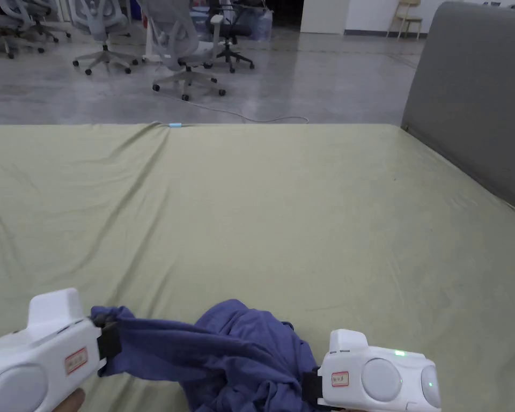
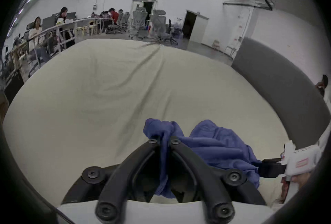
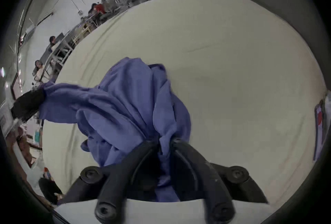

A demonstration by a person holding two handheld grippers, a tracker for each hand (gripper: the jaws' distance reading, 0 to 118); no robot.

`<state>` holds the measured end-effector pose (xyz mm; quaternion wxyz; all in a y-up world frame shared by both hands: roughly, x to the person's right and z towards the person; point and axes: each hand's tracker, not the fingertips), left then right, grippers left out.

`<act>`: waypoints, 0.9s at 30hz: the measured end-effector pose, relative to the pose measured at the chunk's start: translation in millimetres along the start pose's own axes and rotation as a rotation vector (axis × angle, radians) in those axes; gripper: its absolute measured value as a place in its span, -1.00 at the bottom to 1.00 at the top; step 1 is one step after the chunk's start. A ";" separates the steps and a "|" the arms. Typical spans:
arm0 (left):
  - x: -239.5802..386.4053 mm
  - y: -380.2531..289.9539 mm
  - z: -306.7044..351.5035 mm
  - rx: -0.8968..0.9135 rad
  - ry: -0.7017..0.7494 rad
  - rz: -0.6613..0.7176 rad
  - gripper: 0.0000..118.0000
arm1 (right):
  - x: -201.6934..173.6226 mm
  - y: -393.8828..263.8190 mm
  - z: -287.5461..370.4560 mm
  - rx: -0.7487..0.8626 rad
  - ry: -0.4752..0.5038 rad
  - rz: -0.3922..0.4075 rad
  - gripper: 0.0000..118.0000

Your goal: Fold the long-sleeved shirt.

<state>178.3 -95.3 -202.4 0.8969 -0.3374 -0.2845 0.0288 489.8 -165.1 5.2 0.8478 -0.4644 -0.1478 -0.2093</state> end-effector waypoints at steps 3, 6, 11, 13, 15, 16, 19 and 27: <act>-10.0 -3.4 59.6 0.089 -0.019 0.122 -0.93 | -17.5 -10.8 60.2 0.294 0.066 0.059 -0.82; -14.4 3.2 129.7 0.238 -0.023 0.237 -0.93 | -48.0 -23.8 123.7 0.519 0.125 0.142 -0.82; -10.4 64.7 212.3 0.523 0.000 0.249 -0.93 | -99.9 6.5 202.8 0.756 0.182 0.201 -0.82; -9.9 100.3 224.6 0.597 -0.045 0.247 -0.93 | -113.9 36.2 227.1 0.792 0.230 0.185 -0.82; -13.6 143.8 229.2 0.618 -0.020 0.254 -0.93 | -137.4 81.5 247.9 0.788 0.223 0.187 -0.82; -18.7 163.0 230.4 0.634 -0.041 0.282 -0.93 | -146.0 100.3 258.6 0.790 0.221 0.191 -0.82; -23.6 232.0 226.4 0.644 -0.054 0.288 -0.93 | -166.3 177.4 287.8 0.796 0.170 0.269 -0.82; -12.3 382.3 185.7 0.656 0.081 0.088 -0.93 | -207.4 362.1 332.6 0.735 0.051 0.338 -0.82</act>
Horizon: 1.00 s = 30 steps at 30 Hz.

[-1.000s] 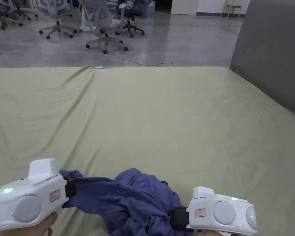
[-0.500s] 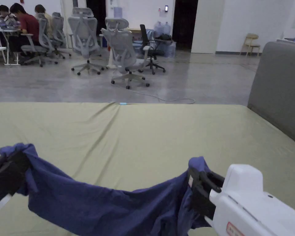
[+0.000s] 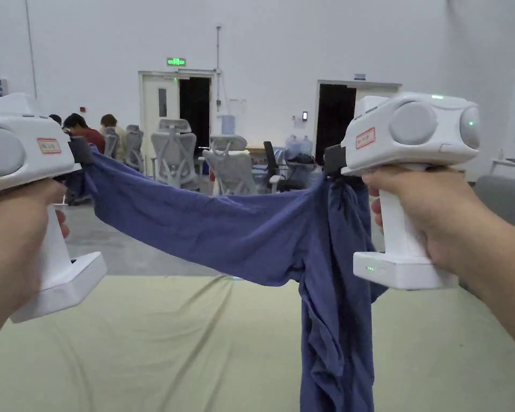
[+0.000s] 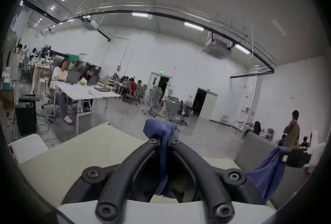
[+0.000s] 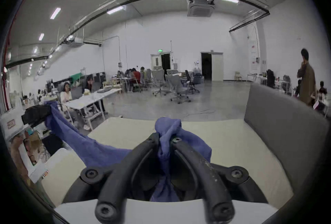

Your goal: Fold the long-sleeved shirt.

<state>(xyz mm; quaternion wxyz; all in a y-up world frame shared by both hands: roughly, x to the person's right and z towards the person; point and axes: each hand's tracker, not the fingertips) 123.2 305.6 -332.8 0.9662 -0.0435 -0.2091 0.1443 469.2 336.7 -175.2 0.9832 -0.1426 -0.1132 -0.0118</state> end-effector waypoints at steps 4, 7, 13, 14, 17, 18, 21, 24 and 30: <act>1.2 22.2 -29.4 0.026 0.035 0.019 -0.93 | 17.1 46.9 -34.1 -0.008 -0.041 -0.015 -0.82; -4.4 25.5 -48.2 0.030 0.033 0.024 -0.93 | 26.3 66.3 -54.5 -0.012 -0.079 -0.003 -0.82; -20.5 -16.6 -83.3 -0.026 0.041 0.007 -0.93 | 40.6 34.4 -104.8 -0.094 -0.102 0.000 -0.82; -26.5 -35.6 -88.7 -0.055 0.035 -0.013 -0.93 | 45.6 11.6 -119.5 -0.140 -0.098 -0.004 -0.82; -39.7 -100.5 -102.9 -0.176 0.057 -0.055 -0.93 | 52.3 -66.3 -160.2 -0.270 -0.105 0.006 -0.82; -46.2 -127.8 -104.6 -0.233 0.060 -0.070 -0.93 | 54.8 -99.6 -171.9 -0.319 -0.101 0.011 -0.82; -68.6 -225.2 -98.9 -0.399 0.073 -0.090 -0.93 | 55.9 -216.6 -196.4 -0.485 -0.074 0.010 -0.82; -97.1 -307.7 -74.7 -0.594 0.135 -0.062 -0.93 | 60.4 -323.0 -195.7 -0.627 -0.083 -0.017 -0.82; -140.5 -365.8 35.6 -0.697 0.127 -0.016 -0.93 | 66.4 -424.0 -95.7 -0.644 -0.047 -0.058 -0.82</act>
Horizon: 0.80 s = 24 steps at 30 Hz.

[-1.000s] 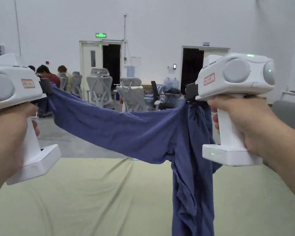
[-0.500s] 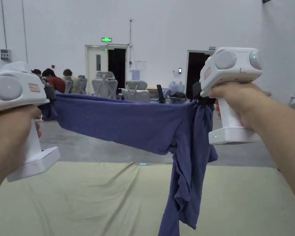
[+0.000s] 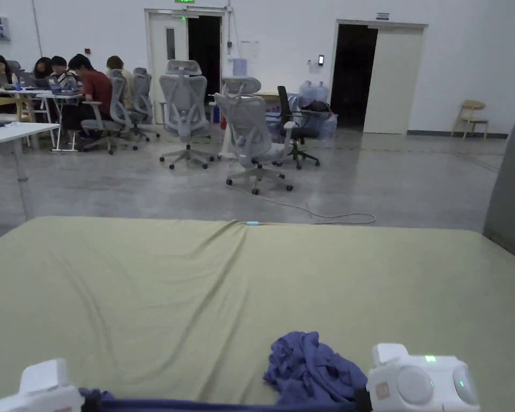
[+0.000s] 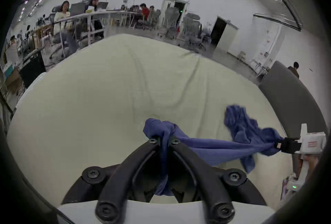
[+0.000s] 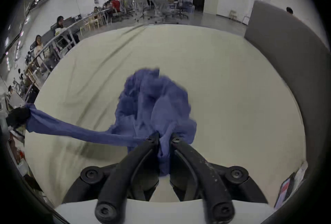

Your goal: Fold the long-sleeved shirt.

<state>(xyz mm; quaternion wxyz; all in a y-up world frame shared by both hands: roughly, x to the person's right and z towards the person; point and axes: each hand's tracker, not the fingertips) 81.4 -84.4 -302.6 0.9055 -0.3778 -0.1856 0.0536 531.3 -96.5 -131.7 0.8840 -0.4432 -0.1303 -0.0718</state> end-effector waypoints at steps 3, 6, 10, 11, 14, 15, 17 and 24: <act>-12.7 -45.1 43.5 -0.058 -0.009 -0.029 -0.93 | -19.3 -54.9 52.1 0.030 -0.003 0.061 -0.82; -26.2 -85.8 95.4 -0.106 -0.004 -0.090 -0.93 | -41.8 -103.5 100.4 -0.001 0.038 0.019 -0.82; -47.8 -128.5 131.2 -0.225 -0.028 -0.132 -0.93 | -65.7 -164.5 127.7 -0.106 0.022 0.011 -0.82; -52.8 -137.8 134.0 -0.231 -0.010 -0.133 -0.93 | -70.6 -178.8 125.0 -0.147 0.019 0.012 -0.82; -65.2 -159.0 127.8 -0.322 0.003 -0.151 -0.93 | -84.4 -208.2 104.7 -0.282 0.017 0.007 -0.82; -71.2 -163.6 121.0 -0.357 0.012 -0.137 -0.93 | -89.2 -214.7 96.0 -0.317 0.028 -0.008 -0.81; -73.8 -171.5 107.1 -0.401 0.007 -0.096 -0.88 | -85.7 -217.5 83.4 -0.350 0.036 -0.028 -0.68; -31.2 -151.2 131.3 -0.101 -0.079 -0.176 0.92 | -79.7 -198.7 137.7 0.019 0.092 -0.130 0.89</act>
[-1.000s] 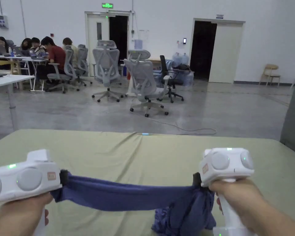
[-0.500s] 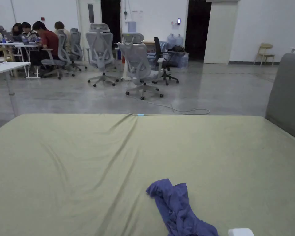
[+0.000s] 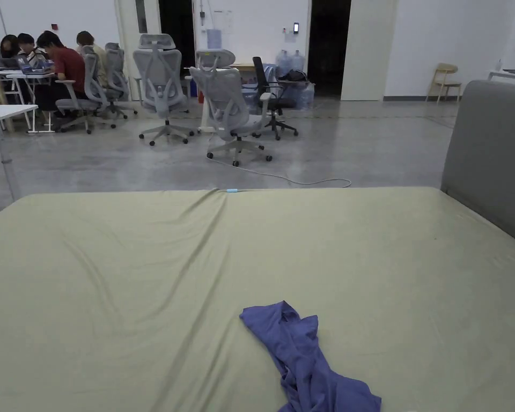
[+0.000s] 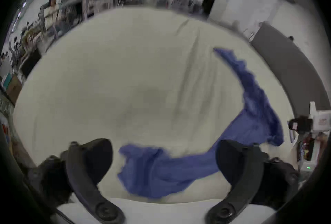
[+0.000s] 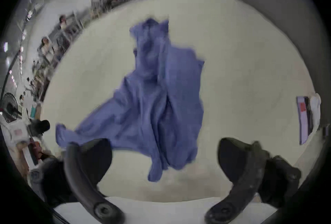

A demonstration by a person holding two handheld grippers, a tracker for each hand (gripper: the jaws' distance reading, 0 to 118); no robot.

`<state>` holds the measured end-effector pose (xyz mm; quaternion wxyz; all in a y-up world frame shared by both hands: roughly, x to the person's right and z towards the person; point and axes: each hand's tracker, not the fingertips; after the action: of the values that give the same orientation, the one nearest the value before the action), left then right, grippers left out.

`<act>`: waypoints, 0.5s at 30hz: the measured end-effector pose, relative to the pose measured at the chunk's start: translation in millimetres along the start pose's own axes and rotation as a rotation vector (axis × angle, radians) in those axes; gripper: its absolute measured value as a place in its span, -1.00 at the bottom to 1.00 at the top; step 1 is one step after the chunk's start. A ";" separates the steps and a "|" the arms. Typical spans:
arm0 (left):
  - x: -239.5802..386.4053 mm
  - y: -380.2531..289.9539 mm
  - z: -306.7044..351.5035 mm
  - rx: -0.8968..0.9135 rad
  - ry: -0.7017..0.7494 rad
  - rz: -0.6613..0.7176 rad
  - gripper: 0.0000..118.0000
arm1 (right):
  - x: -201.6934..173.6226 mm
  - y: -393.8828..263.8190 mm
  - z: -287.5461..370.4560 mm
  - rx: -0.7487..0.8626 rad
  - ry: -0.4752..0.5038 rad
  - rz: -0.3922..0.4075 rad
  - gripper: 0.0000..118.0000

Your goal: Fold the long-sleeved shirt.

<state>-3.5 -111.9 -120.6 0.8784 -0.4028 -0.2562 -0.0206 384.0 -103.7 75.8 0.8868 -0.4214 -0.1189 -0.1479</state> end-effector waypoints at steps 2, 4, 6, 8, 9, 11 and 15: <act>18.2 3.8 13.8 0.059 -0.034 -0.003 0.96 | -0.1 -3.8 32.5 0.152 -0.065 0.001 0.92; 37.7 -4.3 23.3 0.049 -0.028 0.010 0.87 | -10.7 -12.5 49.1 0.202 -0.098 0.005 0.74; 56.7 -5.0 19.9 -0.081 -0.065 0.018 0.80 | -12.1 -21.9 59.3 0.192 -0.101 0.022 0.64; 72.7 -9.1 4.9 -0.096 -0.153 0.013 -0.41 | -18.6 -30.6 55.5 0.154 -0.093 0.029 -0.69; 83.2 -3.8 -1.8 -0.096 -0.151 -0.013 -0.90 | -12.3 -32.8 52.2 0.138 -0.075 0.016 -0.95; 100.6 18.3 -26.8 -0.085 -0.214 -0.009 -0.90 | -11.6 -36.6 41.7 0.105 -0.002 -0.001 -0.95; 138.1 87.6 -114.8 -0.049 -0.210 0.103 -0.41 | 2.9 -26.1 24.6 0.076 -0.003 0.001 -0.95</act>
<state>187.4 -111.7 -179.8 0.8365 -0.4368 -0.3253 0.0606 375.1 -100.5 110.5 0.9020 -0.3877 -0.1258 -0.1422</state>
